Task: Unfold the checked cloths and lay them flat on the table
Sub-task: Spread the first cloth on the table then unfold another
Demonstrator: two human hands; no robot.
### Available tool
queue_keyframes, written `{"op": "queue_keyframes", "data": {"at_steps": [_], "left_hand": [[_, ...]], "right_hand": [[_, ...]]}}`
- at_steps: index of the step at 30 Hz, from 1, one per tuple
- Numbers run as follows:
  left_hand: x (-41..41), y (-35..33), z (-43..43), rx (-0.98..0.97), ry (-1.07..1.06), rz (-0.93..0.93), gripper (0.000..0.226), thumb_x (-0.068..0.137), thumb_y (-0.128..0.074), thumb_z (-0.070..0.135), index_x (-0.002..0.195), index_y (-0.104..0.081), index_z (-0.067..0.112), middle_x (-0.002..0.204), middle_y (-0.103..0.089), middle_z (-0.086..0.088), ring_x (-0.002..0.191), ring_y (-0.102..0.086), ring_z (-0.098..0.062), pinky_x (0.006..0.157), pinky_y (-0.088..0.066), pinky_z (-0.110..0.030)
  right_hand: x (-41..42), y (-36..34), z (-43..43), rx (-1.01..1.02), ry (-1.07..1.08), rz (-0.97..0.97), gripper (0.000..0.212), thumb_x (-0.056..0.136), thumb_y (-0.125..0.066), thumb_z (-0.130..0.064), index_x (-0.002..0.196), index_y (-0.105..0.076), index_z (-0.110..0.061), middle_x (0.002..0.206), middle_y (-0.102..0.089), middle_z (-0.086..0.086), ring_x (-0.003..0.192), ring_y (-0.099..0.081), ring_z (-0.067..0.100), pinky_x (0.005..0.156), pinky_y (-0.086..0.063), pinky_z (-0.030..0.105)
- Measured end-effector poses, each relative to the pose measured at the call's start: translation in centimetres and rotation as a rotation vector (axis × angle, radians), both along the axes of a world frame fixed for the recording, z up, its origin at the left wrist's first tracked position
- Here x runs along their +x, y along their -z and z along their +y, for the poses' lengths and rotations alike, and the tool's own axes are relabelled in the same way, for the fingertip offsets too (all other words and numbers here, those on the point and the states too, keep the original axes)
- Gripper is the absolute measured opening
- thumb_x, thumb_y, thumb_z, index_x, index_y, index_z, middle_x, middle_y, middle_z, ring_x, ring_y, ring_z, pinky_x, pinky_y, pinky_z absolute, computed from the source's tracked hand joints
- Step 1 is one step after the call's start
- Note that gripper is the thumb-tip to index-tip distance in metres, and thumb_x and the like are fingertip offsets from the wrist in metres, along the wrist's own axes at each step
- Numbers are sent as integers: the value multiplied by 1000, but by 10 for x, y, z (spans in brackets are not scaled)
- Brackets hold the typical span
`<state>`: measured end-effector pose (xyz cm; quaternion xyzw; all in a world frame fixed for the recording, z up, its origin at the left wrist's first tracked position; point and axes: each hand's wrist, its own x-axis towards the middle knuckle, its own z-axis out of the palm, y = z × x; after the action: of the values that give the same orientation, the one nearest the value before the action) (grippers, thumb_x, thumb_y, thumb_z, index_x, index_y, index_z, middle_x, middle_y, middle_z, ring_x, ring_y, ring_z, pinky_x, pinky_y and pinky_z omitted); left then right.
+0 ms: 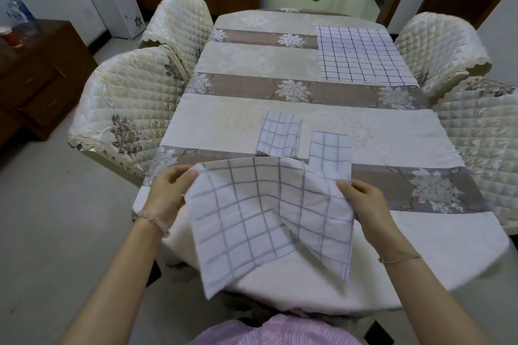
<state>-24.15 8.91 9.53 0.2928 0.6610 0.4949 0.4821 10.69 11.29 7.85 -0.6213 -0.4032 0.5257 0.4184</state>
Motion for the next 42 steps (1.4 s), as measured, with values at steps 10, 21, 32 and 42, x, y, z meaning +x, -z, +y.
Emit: {"op": "queue_keyframes", "data": {"at_steps": [10, 21, 32, 42], "left_hand": [[-13, 34, 45, -35, 13, 377, 24, 87, -63, 5, 109, -63, -4, 100, -61, -11, 103, -57, -31, 76, -44, -29], [74, 88, -37, 388, 854, 1208, 39, 73, -50, 28, 110, -58, 18, 102, -72, -2, 95, -66, -20, 85, -52, -29], [93, 112, -64, 124, 1009, 1327, 53, 80, -39, 50, 128, -44, 26, 129, -63, 0, 124, -38, -19, 102, -26, -39], [122, 77, -64, 268, 947, 1134, 62, 86, -32, 59, 124, -61, 19, 128, -62, -2, 117, -61, -21, 97, -48, -38]], "right_hand": [[-2, 30, 29, -105, -18, -116, 15, 88, -62, -19, 80, -57, -6, 71, -42, 9, 65, -36, 20, 56, -31, 24], [5, 52, 12, -177, -25, -146, 9, 91, -58, -17, 87, -63, -11, 72, -60, -1, 66, -54, 15, 59, -48, 21], [20, 59, -91, -357, -88, -168, 25, 82, -65, -19, 90, -66, 5, 86, -71, 20, 75, -62, 23, 68, -46, 34], [7, 34, -105, -272, -73, -35, 41, 86, -64, -17, 50, -44, -19, 51, -37, -4, 48, -37, 8, 49, -33, 18]]}}
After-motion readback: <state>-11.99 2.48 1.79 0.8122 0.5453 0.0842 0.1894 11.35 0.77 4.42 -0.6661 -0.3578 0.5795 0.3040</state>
